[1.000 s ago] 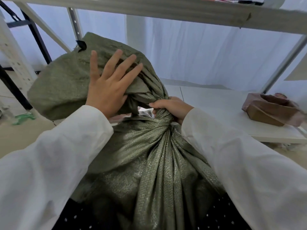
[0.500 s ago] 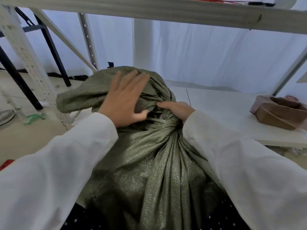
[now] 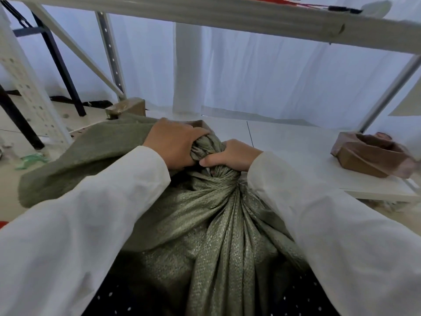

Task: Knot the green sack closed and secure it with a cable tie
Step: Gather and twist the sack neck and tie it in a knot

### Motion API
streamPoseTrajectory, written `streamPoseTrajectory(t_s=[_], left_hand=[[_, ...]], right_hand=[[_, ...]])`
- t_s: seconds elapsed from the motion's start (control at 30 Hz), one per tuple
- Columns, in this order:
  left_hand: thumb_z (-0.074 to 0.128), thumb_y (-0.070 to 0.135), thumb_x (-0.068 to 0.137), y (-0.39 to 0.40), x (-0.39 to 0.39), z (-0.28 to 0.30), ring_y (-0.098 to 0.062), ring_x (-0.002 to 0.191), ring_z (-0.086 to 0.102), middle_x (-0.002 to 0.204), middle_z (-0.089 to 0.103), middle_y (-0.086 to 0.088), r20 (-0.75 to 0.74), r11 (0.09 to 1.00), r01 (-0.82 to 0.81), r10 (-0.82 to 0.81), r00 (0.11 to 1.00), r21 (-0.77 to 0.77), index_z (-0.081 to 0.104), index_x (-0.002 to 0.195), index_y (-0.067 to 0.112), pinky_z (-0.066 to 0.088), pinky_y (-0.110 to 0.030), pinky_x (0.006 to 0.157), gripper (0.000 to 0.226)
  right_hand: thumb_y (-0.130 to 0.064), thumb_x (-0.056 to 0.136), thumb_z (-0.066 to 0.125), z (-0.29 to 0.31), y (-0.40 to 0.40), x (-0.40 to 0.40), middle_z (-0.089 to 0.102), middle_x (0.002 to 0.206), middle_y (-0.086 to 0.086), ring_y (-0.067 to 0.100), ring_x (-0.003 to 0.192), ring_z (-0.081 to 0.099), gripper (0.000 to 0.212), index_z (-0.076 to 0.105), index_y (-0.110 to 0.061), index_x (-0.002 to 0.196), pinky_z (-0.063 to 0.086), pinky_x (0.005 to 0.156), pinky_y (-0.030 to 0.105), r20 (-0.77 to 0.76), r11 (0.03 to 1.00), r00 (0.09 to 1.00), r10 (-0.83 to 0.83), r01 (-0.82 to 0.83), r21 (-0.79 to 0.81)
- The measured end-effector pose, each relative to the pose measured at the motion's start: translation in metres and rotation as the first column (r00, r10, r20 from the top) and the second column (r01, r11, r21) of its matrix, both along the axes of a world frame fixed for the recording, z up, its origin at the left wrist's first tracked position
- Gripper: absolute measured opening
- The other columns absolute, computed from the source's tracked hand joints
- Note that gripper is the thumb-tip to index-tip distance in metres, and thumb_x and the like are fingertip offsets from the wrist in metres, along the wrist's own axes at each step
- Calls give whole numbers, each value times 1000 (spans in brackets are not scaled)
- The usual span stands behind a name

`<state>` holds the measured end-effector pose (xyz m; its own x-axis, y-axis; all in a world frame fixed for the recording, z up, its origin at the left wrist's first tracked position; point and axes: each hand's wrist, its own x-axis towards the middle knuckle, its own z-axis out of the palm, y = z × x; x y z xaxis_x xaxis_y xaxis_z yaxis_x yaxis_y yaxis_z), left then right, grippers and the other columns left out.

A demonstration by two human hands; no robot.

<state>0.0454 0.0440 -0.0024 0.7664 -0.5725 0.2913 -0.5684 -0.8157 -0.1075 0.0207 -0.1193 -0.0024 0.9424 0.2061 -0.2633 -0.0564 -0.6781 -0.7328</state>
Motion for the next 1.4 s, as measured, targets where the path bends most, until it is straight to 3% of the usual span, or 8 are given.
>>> streamPoseTrajectory(t_s=[0.23, 0.37, 0.47, 0.63, 0.7, 0.8, 0.97, 1.4], left_hand=[[52, 56, 78, 14, -11, 0, -24, 108, 56, 119, 59, 3, 28, 1000, -9, 9, 1000, 15, 59, 109, 25, 38, -35, 87, 44], [62, 52, 74, 23, -12, -1, -14, 143, 18, 156, 19, 9, -107, 996, 60, -53, 993, 67, 15, 145, 33, 8, -45, 115, 87], [63, 53, 73, 24, -12, 0, -10, 142, 22, 151, 31, 7, -217, 993, 99, -82, 973, 68, -11, 145, 34, -2, -51, 117, 105], [60, 55, 64, 15, -16, 7, -13, 112, 57, 107, 66, 12, -336, 999, 49, -39, 941, 22, 40, 132, 39, 14, -40, 114, 73], [57, 58, 62, 10, -18, 10, -17, 95, 61, 85, 63, 12, -321, 999, 17, -5, 947, 35, 57, 104, 33, 36, -30, 90, 49], [61, 56, 65, 5, -16, 9, -17, 76, 59, 77, 62, 9, -330, 996, -73, 85, 940, 49, 62, 91, 29, 42, -27, 68, 38], [62, 56, 65, 7, -12, 6, -17, 73, 55, 74, 59, 6, -362, 975, -211, 219, 906, 61, 60, 86, 26, 43, -28, 67, 38], [55, 58, 49, 16, -3, 9, -18, 76, 56, 82, 62, 2, -516, 899, -423, 310, 799, -115, 65, 78, 21, 50, -33, 76, 48]], right_hand=[[-37, 70, 75, -2, 9, 2, 69, 82, 1, 20, 88, 67, 17, 65, -24, 65, 50, 89, 31, 1, 997, 998, 65, -65, -45], [-26, 72, 73, 1, 14, -2, 65, 74, -1, 17, 77, 63, 12, 63, -20, 69, 48, 76, 27, 42, 995, 995, 91, -89, -45], [-20, 73, 71, 1, 15, -6, 65, 77, 1, 16, 74, 62, 16, 64, -14, 86, 50, 76, 29, 61, 989, 988, 138, -135, -59], [-20, 73, 70, -3, 16, -5, 63, 80, 0, 15, 75, 61, 19, 64, -17, 91, 50, 76, 29, 58, 980, 982, 181, -175, -99], [-17, 75, 70, -2, 14, -6, 60, 73, -4, 10, 67, 58, 14, 59, -25, 74, 46, 66, 20, 62, 977, 978, 199, -193, -86], [-12, 75, 72, -5, 11, -7, 58, 78, -10, 3, 70, 55, 23, 57, -28, 83, 42, 61, 10, 101, 990, 985, 143, -142, -13], [-19, 72, 77, -10, 2, -7, 60, 110, 1, 17, 104, 59, 79, 33, -25, 138, 45, 95, 30, -17, 990, 999, 50, -47, 131], [-35, 74, 71, -21, 11, -26, 62, 99, -4, 15, 93, 56, 38, 59, -20, 106, 38, 77, 24, 222, 996, 974, -39, 55, -67]])
